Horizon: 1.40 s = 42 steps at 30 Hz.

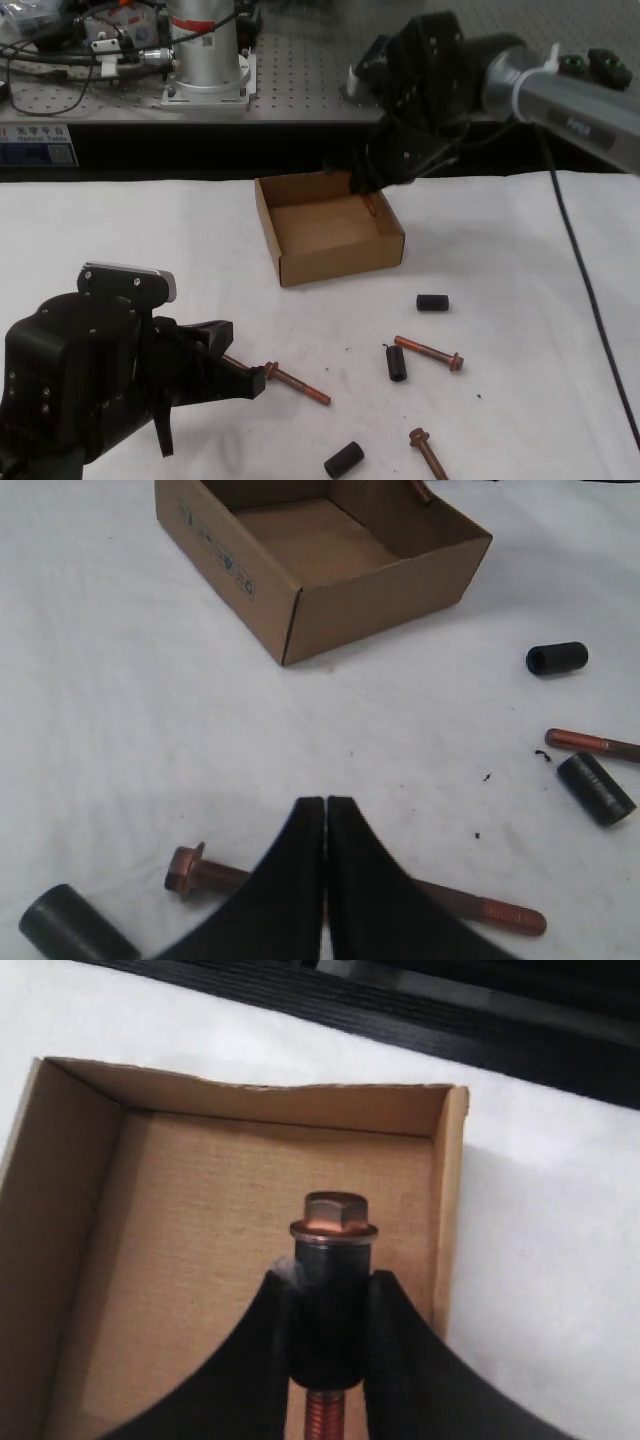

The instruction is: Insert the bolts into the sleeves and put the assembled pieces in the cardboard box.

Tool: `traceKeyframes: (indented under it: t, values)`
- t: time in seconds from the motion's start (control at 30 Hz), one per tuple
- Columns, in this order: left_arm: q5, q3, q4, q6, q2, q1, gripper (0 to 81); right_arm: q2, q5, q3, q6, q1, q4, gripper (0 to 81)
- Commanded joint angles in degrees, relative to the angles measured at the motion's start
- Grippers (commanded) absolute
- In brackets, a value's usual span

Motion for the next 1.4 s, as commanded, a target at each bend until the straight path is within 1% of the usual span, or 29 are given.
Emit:
traceKeyframes:
  t: [0.0, 0.2, 0.33, 0.43, 0.47, 0.53, 0.57, 0.6, 0.73, 0.77, 0.83, 0.93, 0.97, 1.1, 1.23, 1.37]
  values:
    - [0.10, -0.59, -1.16, -0.50, -0.61, -0.32, 0.7, 0.41, -1.39, -1.53, -0.46, -0.53, -0.13, 5.4]
    - [0.10, -0.59, -1.58, -0.50, -0.61, -0.32, 0.7, 1.58, -2.03, -1.53, -0.46, -0.53, 0.11, 5.2]
    - [0.10, -0.59, -1.63, -0.50, -0.61, -0.32, 0.7, 1.58, -4.61, -1.53, -0.59, -0.53, 0.11, 5.2]
    - [0.10, -0.59, -1.63, -0.50, -0.61, -0.32, 0.7, 1.58, -4.78, -1.53, -0.59, -0.53, 0.11, 1.1]
    - [0.10, -0.59, -1.63, -0.50, -0.61, -0.32, 0.7, 1.58, -4.78, -1.53, -0.59, -0.53, 0.11, 6.1]
    - [0.10, -0.59, -1.63, -0.50, -0.61, -0.32, 0.7, 1.58, -4.78, -1.53, -0.59, -0.53, 0.27, 19.5]
    - [0.10, -0.59, -1.63, -0.50, -0.61, -0.32, 0.7, 1.58, -4.78, -1.53, -0.48, -0.53, 0.38, 24.7]
    - [0.10, -0.59, -1.63, -0.50, -0.61, -0.32, 0.7, 1.58, -4.78, -1.53, -0.47, -0.42, 0.50, 25.9]
    - [0.10, -0.59, -1.63, -0.50, -0.61, -0.32, 0.7, 1.58, -5.38, -1.53, -0.47, -0.42, 0.73, 20.9]
    - [0.10, -0.59, -1.63, -0.50, -0.61, -0.32, 0.7, 1.58, -5.96, -1.53, -0.47, -0.42, 0.73, 20.7]
    - [0.10, -0.59, -1.63, -0.50, -0.61, -0.32, 0.7, 1.58, -6.99, -1.53, -0.47, -0.26, 0.73, 23.2]
    - [0.10, -0.59, -1.60, 0.45, -0.61, -0.32, 0.7, 1.05, -8.50, -1.96, -0.47, -0.22, 1.89, 31.8]
    - [0.10, -0.59, -1.60, 0.45, -0.61, -0.32, 0.7, 0.72, -8.63, -2.41, -0.47, -0.08, 2.92, 33.3]
    - [0.10, -0.59, -2.38, 0.43, -0.61, -0.32, 0.7, -2.53, -9.32, -3.27, -0.98, -0.08, 7.41, 33.4]
    - [0.10, -0.59, -2.38, 0.43, -0.61, -0.32, 0.7, -7.17, -9.29, -3.27, -6.90, 0.14, 14.71, 33.4]
    - [0.10, -0.59, -2.38, 0.43, -0.61, -0.32, 0.7, -11.59, -6.03, -3.27, -11.18, 0.77, 23.96, 33.4]
